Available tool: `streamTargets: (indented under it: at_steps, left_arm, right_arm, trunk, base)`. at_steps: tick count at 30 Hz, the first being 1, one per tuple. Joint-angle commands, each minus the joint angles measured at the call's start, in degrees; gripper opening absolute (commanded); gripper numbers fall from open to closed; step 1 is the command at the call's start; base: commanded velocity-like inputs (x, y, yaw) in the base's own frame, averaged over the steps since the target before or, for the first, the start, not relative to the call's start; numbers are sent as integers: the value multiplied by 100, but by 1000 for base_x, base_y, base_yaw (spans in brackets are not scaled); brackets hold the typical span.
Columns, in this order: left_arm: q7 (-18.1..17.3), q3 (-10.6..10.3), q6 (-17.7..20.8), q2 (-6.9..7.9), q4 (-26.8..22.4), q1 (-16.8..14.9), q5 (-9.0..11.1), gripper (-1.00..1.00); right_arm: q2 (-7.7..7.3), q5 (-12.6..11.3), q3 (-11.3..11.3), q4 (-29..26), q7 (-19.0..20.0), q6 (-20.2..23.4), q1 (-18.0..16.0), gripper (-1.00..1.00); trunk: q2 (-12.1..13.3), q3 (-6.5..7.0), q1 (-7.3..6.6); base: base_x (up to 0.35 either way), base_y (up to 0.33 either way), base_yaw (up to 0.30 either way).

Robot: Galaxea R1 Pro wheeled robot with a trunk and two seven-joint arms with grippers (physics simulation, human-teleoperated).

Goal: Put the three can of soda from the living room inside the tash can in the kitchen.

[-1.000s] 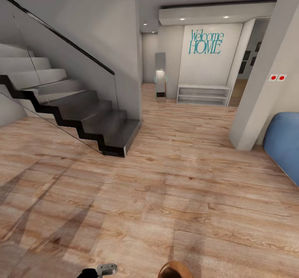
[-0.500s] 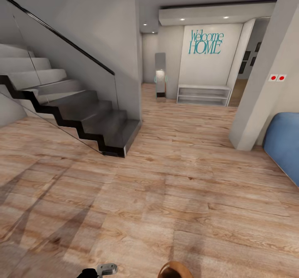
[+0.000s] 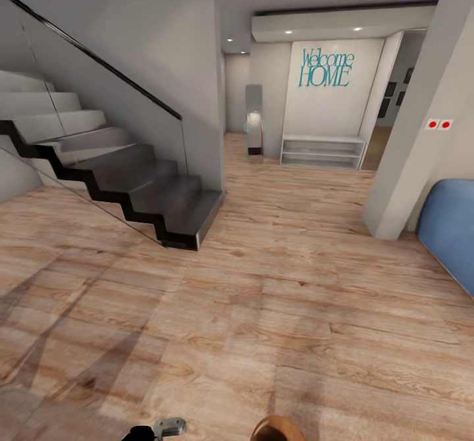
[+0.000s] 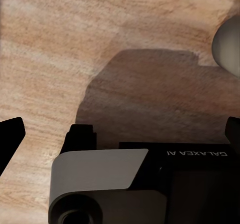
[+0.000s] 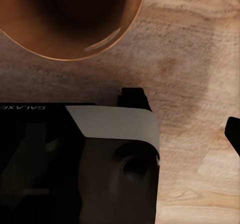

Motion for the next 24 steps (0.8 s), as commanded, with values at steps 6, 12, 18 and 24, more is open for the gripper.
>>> streamTargets:
  at_steps: [6, 12, 18, 24]
  left_arm:
    - [-3, 1, 0, 1, 1, 0, -1, 100]
    - [-8, -4, 0, 2, 6, 0, -2, 100]
    - [-14, -5, 0, 3, 8, 0, -7, 100]
    - [-17, -5, 0, 3, 9, 0, -8, 100]
  right_arm:
    - [12, -3, 43, 14, -16, 3, -2, 100]
    - [4, -3, 42, 523, -28, -39, -141, 100]
    - [-30, 0, 25, 1286, -40, -444, -577, 100]
    - [-74, 10, -10, 1465, -55, -508, -1055, 100]
  trunk:
    - [0, 0, 0]
    - [0, 0, 0]
    - [0, 0, 0]
    - [0, 0, 0]
  base:
    - [0, 0, 0]
    - [0, 0, 0]
    - [0, 0, 0]
    - [0, 0, 0]
